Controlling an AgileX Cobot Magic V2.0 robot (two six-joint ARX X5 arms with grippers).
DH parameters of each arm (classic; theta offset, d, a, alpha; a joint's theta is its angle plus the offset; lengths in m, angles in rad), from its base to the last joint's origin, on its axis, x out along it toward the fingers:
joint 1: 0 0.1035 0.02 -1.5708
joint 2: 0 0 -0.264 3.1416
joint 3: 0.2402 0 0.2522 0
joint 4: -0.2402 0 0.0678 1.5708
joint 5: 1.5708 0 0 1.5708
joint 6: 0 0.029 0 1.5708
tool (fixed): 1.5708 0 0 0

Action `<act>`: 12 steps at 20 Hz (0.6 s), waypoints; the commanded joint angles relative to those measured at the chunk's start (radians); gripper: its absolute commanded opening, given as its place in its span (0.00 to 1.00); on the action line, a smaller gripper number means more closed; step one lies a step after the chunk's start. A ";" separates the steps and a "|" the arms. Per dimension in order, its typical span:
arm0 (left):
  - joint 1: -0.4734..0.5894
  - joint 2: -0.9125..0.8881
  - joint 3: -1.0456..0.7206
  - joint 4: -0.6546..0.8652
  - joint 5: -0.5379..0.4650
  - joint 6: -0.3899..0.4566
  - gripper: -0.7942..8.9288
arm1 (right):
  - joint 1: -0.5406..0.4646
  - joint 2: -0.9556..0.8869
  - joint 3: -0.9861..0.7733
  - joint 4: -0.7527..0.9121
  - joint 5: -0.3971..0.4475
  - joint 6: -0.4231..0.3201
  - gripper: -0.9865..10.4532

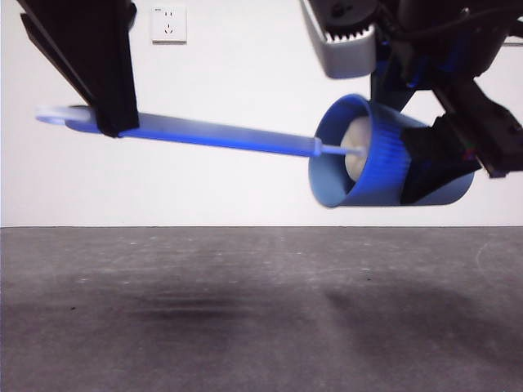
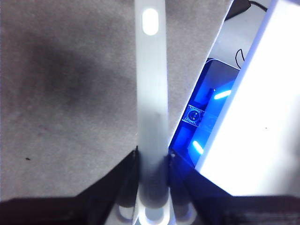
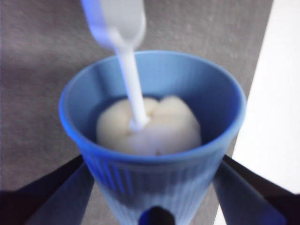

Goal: Pick up the cup brush,pick up the cup,insert the brush into the cup,clean the cup,put the cup brush back,put the cup back to the fixed position on the table

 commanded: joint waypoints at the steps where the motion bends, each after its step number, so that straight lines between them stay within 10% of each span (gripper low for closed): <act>1: -0.008 0.003 -0.003 0.009 0.008 0.001 0.07 | 0.006 0.016 0.004 0.013 -0.002 0.010 0.07; 12: -0.011 -0.035 -0.003 -0.133 -0.052 -0.022 0.07 | 0.006 0.018 0.004 0.009 0.011 0.018 0.07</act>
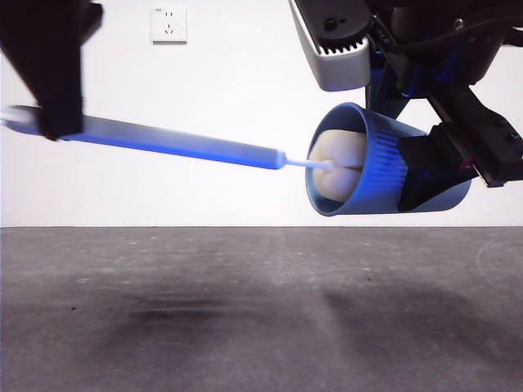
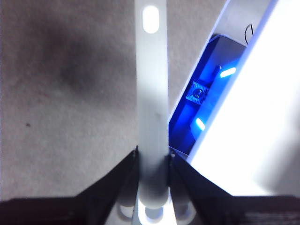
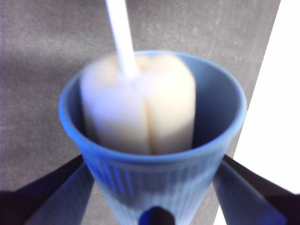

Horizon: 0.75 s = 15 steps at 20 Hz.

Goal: Pick up the cup brush,pick up the cup,insert the brush into the cup,clean the cup,put the cup brush back,put the cup back to the fixed position on the table

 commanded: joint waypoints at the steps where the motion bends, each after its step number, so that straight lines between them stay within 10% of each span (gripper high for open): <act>1: -0.003 -0.025 -0.003 -0.030 -0.001 -0.003 0.07 | 0.001 0.004 0.004 0.009 0.002 0.014 0.07; 15: -0.003 -0.011 -0.003 0.114 0.036 -0.002 0.07 | 0.002 0.004 0.004 0.015 -0.005 0.014 0.07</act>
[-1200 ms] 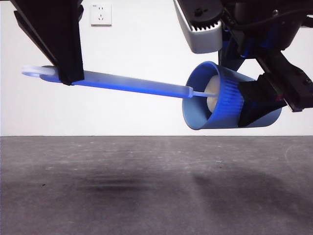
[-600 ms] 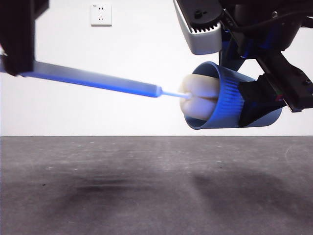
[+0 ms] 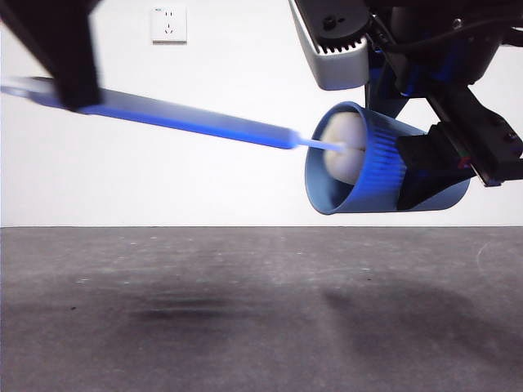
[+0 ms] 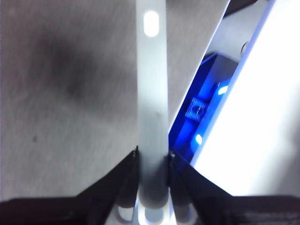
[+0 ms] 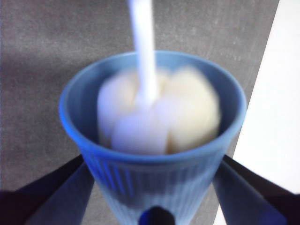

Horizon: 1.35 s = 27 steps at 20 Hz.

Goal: Pick up the cup brush,pick up the cup,insert the brush into the cup,clean the cup,put the cup brush back,put the cup back to the fixed position on the table

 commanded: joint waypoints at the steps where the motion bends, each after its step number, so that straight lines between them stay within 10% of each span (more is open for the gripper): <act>1: -0.003 0.039 -0.003 0.056 0.014 -0.002 0.07 | 0.002 0.004 0.004 0.011 -0.008 0.013 0.07; 11: -0.004 0.144 -0.003 0.145 0.034 -0.004 0.07 | 0.002 0.004 0.004 0.013 -0.024 0.014 0.07; 27: -0.002 -0.213 -0.003 -0.275 -0.121 -0.117 0.07 | 0.002 -0.015 0.005 0.018 0.007 0.212 0.07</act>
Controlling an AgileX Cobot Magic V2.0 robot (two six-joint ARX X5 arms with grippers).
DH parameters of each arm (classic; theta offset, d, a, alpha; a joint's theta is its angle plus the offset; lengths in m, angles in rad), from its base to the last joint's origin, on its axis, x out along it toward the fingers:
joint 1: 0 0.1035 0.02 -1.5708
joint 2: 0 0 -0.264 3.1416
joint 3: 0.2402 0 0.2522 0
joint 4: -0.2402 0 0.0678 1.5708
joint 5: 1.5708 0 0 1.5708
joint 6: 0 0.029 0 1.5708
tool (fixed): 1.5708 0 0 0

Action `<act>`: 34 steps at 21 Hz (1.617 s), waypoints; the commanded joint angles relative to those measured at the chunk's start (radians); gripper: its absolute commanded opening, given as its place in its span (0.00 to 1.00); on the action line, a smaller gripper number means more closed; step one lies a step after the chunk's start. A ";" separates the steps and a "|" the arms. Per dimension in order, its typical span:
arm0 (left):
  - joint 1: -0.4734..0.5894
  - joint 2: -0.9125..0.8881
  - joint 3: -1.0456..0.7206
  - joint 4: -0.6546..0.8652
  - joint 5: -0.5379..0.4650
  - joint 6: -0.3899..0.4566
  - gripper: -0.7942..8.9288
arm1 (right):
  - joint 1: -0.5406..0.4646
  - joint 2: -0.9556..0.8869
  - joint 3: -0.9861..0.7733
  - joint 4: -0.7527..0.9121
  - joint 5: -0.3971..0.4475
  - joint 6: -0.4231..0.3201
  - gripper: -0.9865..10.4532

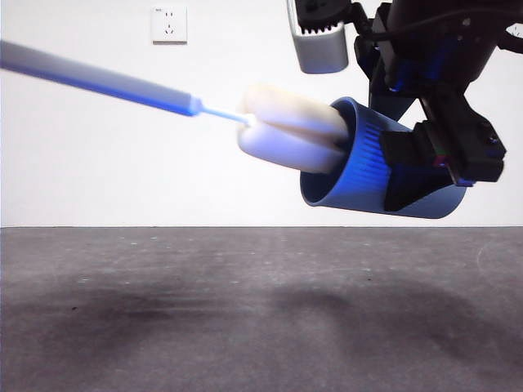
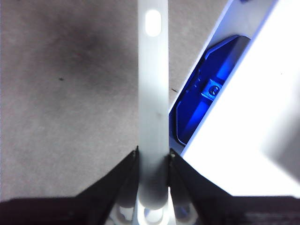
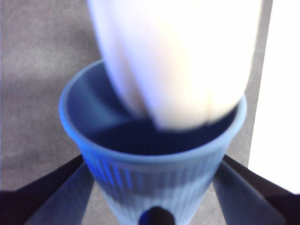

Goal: Pick up the cup brush,pick up the cup,insert the brush into the cup,clean the cup,put the cup brush back,put the cup back to the fixed position on the table

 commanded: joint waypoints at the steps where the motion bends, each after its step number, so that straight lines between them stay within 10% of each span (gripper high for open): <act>1: -0.002 -0.052 -0.003 -0.053 -0.004 -0.061 0.07 | 0.001 -0.027 0.006 0.023 0.057 0.098 0.07; 14: 0.054 -0.134 -0.014 0.002 -0.156 -0.381 0.07 | -0.115 -0.362 0.031 0.098 0.115 0.527 0.07; 25: 0.213 0.019 -0.121 0.473 -0.179 -0.528 0.07 | -0.117 -0.577 0.031 0.095 -0.192 0.850 0.07; 34: 0.249 0.318 -0.121 0.740 -0.192 -0.562 0.07 | -0.117 -0.599 0.031 0.082 -0.297 0.925 0.07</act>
